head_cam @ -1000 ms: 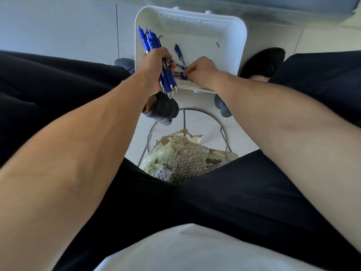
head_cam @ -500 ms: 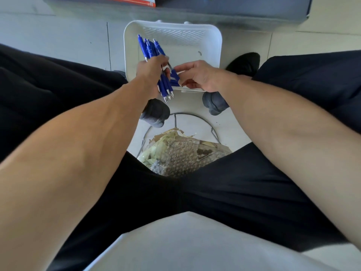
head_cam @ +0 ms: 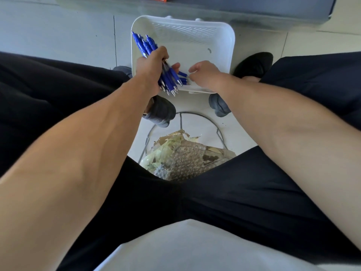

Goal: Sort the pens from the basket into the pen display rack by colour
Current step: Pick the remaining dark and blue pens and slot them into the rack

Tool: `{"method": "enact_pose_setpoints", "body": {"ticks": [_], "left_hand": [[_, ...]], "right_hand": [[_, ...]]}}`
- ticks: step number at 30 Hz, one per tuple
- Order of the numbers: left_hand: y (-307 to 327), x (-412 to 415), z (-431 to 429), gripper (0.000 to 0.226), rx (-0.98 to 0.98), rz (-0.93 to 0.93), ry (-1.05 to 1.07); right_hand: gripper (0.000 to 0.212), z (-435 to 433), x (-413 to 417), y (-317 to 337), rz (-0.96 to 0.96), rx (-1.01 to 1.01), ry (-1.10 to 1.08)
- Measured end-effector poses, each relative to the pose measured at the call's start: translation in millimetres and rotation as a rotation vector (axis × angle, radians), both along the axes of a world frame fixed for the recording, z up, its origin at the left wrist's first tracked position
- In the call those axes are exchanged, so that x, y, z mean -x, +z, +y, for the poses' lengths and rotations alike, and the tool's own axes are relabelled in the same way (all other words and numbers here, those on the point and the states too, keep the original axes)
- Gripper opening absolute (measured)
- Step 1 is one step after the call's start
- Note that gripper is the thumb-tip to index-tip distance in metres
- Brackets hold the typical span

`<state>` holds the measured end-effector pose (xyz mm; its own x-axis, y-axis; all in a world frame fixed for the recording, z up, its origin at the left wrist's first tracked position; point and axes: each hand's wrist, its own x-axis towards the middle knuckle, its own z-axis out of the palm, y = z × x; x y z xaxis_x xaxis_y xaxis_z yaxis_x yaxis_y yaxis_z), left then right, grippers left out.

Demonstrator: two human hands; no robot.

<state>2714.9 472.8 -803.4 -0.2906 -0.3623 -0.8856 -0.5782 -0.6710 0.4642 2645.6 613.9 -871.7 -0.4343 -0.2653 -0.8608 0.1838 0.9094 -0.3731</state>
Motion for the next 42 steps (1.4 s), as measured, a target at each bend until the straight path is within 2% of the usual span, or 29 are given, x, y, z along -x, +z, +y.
{"method": "enact_pose_setpoints", "body": {"ticks": [4,7,8,9,11,16,17,20,23,24,27,30,32,38,42], "left_hand": [[-6.2,0.1,-7.0,0.020,-0.033,-0.007,-0.010],[-8.1,-0.8,-9.6,0.013,-0.058,-0.007,-0.016],[-7.7,-1.1,-9.2,0.009,-0.073,-0.004,-0.018],[-7.7,-1.3,-9.3,0.008,-0.092,-0.002,-0.013],[-8.5,-1.3,-11.2,0.009,-0.119,0.002,0.004],[-10.4,-0.3,-16.1,0.008,-0.132,-0.003,0.001],[-10.3,-0.4,-16.2,0.007,-0.127,-0.008,0.000],[-8.6,-2.1,-15.1,0.008,-0.105,-0.018,-0.003],[-7.0,-3.2,-12.8,0.009,-0.077,-0.008,-0.009],[-5.7,-3.7,-11.6,0.009,-0.065,-0.004,-0.009],[-4.4,-6.7,-9.3,0.008,-0.004,-0.018,-0.012],[-4.5,-9.9,-6.6,0.013,0.059,-0.056,-0.045],[-3.6,-10.0,-3.1,0.013,0.101,-0.074,-0.078],[3.4,-7.3,7.6,0.016,0.131,-0.067,-0.128],[8.2,-4.6,14.8,0.012,0.148,-0.055,-0.175]], "right_hand": [[0.055,-11.7,-1.8,-5.2,-0.004,-0.004,0.245],[0.029,-29.7,-6.7,-17.3,-0.022,0.008,0.372],[0.027,-33.9,-7.7,-15.8,-0.034,0.016,0.411],[0.035,-37.5,-8.5,-11.9,-0.057,0.022,0.460],[0.052,-42.2,-8.6,-4.3,-0.110,-0.017,0.475],[0.078,-52.5,-12.4,-15.0,-0.150,-0.102,0.470],[0.080,-52.9,-13.1,-13.6,-0.155,-0.122,0.470],[0.062,-50.2,-14.1,-0.6,-0.098,-0.157,0.484],[0.033,-43.5,-12.1,-5.1,-0.044,-0.059,0.367],[0.023,-38.5,-10.5,-9.1,-0.024,-0.014,0.269],[0.010,-20.8,-2.1,-8.7,-0.070,0.064,-0.086],[0.025,-7.1,4.5,4.8,-0.222,0.221,-0.460],[0.033,-0.9,8.1,12.3,-0.307,0.299,-0.584],[0.035,7.5,2.9,19.7,-0.501,0.463,-0.723],[0.044,7.0,0.2,27.8,-0.604,0.520,-0.644]]}}
